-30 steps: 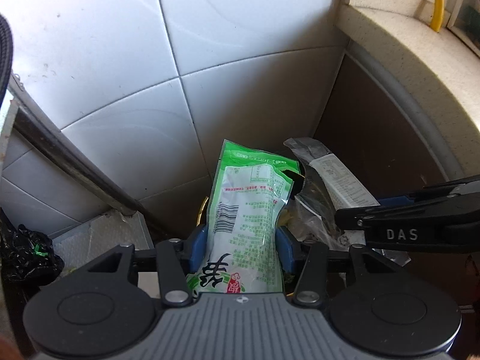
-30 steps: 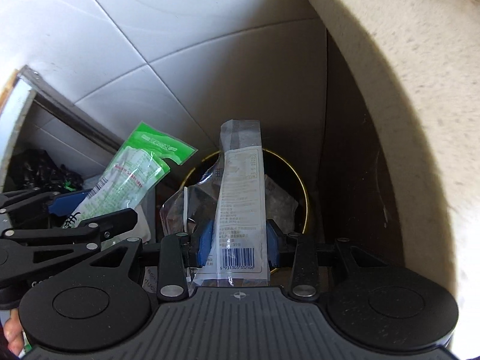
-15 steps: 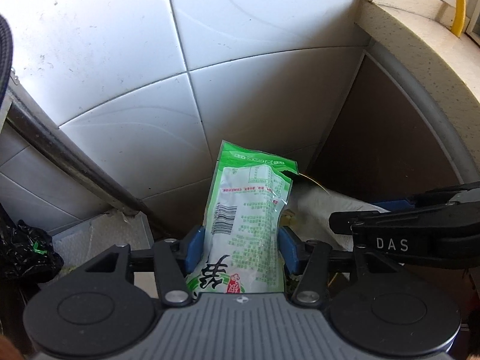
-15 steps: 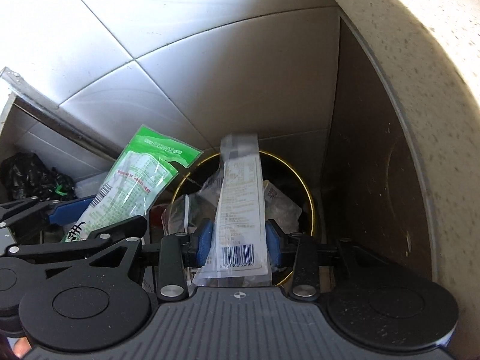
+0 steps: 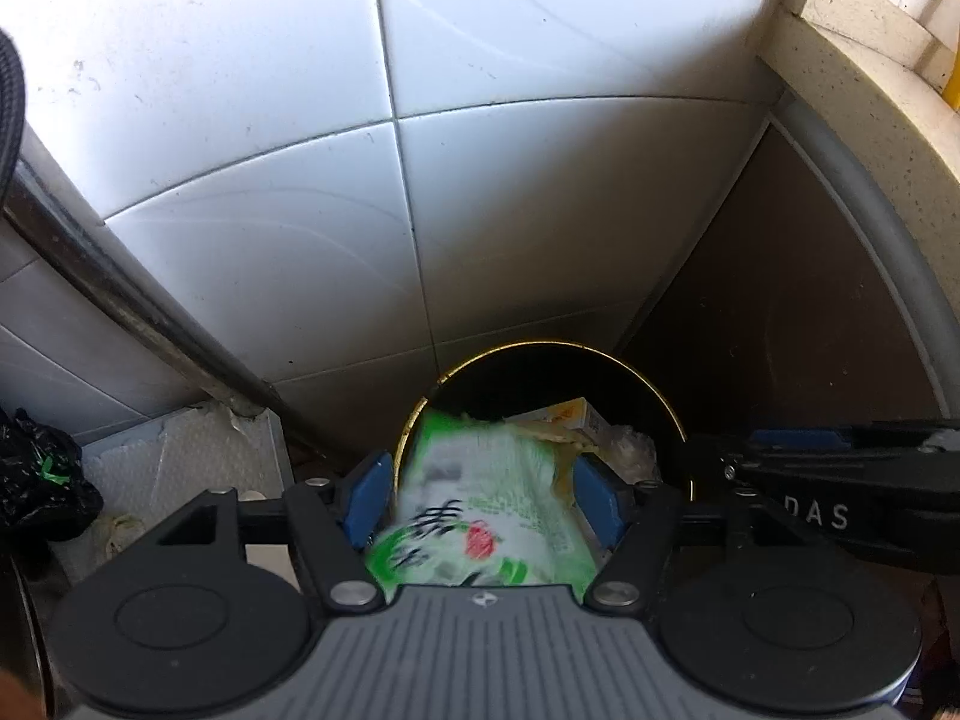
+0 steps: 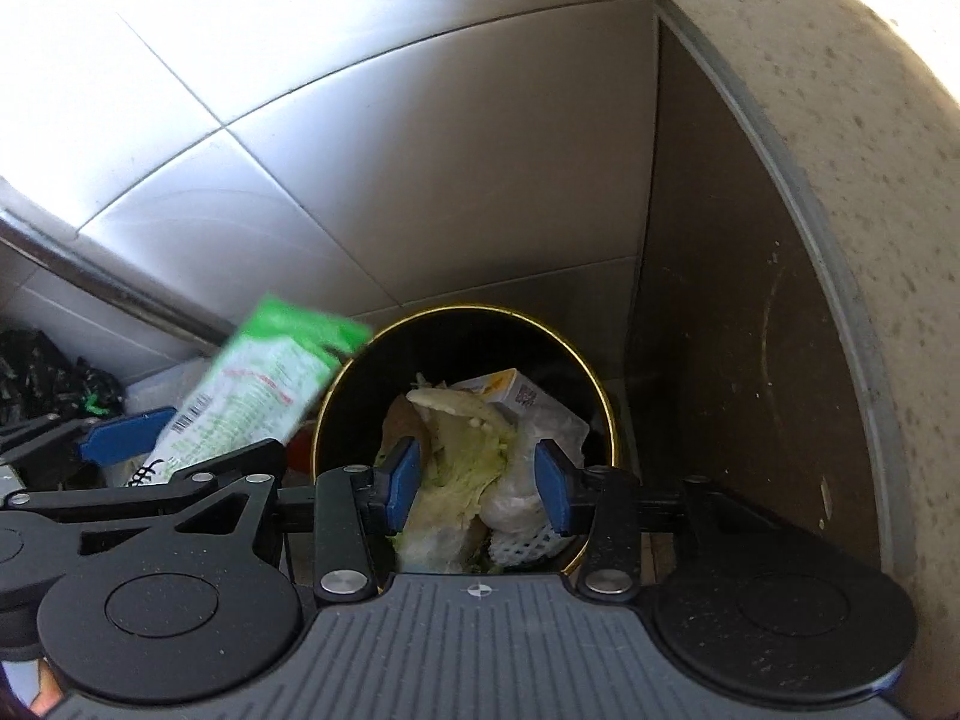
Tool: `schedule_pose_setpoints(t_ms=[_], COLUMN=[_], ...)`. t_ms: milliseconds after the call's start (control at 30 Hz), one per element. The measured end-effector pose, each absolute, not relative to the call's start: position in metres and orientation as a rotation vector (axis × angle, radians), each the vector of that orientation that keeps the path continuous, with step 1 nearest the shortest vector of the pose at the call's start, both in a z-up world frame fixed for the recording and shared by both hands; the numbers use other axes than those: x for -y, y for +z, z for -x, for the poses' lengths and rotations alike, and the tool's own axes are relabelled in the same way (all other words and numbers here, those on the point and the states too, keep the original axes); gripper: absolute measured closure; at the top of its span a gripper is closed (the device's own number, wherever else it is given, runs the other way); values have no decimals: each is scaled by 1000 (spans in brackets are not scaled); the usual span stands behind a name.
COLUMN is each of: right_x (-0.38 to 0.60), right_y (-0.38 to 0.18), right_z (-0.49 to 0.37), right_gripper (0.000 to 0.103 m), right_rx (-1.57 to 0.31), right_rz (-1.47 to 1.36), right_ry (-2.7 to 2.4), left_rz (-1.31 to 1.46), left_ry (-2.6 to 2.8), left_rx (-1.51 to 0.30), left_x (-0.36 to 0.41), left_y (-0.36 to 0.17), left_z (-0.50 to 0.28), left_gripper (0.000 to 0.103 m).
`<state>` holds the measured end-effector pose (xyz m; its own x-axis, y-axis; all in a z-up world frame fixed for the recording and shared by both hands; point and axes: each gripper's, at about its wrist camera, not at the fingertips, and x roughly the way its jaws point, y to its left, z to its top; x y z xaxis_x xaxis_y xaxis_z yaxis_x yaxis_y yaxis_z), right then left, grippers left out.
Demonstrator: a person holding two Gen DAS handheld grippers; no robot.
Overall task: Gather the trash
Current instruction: 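Open both grippers to drop the package and wrapper into the bin, then raise both open grippers from the bin back over the counter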
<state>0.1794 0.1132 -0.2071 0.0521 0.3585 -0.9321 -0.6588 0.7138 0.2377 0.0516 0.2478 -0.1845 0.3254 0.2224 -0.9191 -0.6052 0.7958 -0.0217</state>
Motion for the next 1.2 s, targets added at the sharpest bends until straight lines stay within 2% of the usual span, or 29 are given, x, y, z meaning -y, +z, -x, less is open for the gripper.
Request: schedule_pose_setpoints(t_ms=[333,600,1200], right_x=[-105,-85,-21], right_y=[-200,-204,-205], right_z=[-177,-157,-79], right_gripper=[48,48,45], right_rx=[-1303,-1329,-1344], right_rz=[254,240,169], right_ry=[779,739,562], left_rz=[405,327,170], left_ry=[549,444,248], left_rx=[-1114,-1124,-1081], left_x=[-243,-211,-157], left_y=[-182,-178,-162], left_z=[-45,-21,25], left_gripper=[39,39,39])
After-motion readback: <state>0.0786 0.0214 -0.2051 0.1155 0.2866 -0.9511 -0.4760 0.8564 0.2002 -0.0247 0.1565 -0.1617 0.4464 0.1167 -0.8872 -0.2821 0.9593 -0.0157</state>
